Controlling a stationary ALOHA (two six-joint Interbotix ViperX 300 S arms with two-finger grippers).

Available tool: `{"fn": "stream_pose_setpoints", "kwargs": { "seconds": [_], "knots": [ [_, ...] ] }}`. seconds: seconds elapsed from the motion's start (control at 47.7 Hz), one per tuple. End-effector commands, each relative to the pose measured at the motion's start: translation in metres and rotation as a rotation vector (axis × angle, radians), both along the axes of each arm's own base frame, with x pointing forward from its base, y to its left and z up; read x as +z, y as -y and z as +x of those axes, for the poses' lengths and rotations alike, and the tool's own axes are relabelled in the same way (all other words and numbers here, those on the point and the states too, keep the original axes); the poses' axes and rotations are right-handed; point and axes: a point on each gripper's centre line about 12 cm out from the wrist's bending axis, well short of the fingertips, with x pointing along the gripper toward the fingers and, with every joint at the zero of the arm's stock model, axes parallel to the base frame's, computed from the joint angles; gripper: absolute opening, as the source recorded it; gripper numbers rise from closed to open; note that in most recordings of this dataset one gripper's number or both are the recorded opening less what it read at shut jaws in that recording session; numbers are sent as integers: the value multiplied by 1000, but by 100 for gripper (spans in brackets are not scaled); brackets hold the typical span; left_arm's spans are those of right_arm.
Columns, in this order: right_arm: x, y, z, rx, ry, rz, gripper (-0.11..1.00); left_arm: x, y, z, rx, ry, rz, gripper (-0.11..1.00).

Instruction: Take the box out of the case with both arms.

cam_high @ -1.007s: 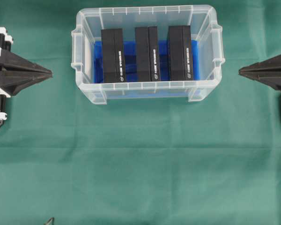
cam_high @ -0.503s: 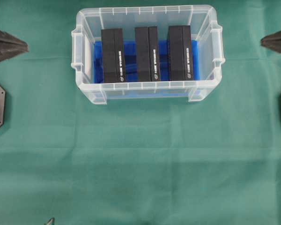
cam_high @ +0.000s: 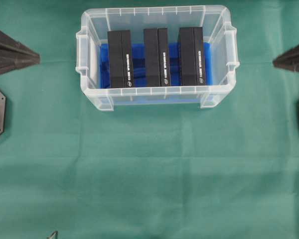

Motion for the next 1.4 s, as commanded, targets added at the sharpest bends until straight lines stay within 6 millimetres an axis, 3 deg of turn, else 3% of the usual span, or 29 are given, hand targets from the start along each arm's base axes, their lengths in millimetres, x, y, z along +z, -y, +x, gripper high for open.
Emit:
{"fn": "stream_pose_setpoints", "kwargs": {
  "seconds": [0.0,0.231,0.419,0.902,1.384],
  "knots": [
    [-2,0,-8,-18,-150,36,0,0,0,-2,9,-132,-27,0],
    [-28,-1,-34,-70,-618,87,0,-25,6,-16,13,-599,-48,0],
    [-36,-1,-48,-88,-908,87,0,-35,8,-23,28,-825,-54,0],
    [-37,1,-45,-154,-929,121,0,-37,8,-22,153,-851,-202,0],
    [-39,10,-42,-967,-781,658,0,-39,4,-26,753,-767,-831,0]
  ]
}}
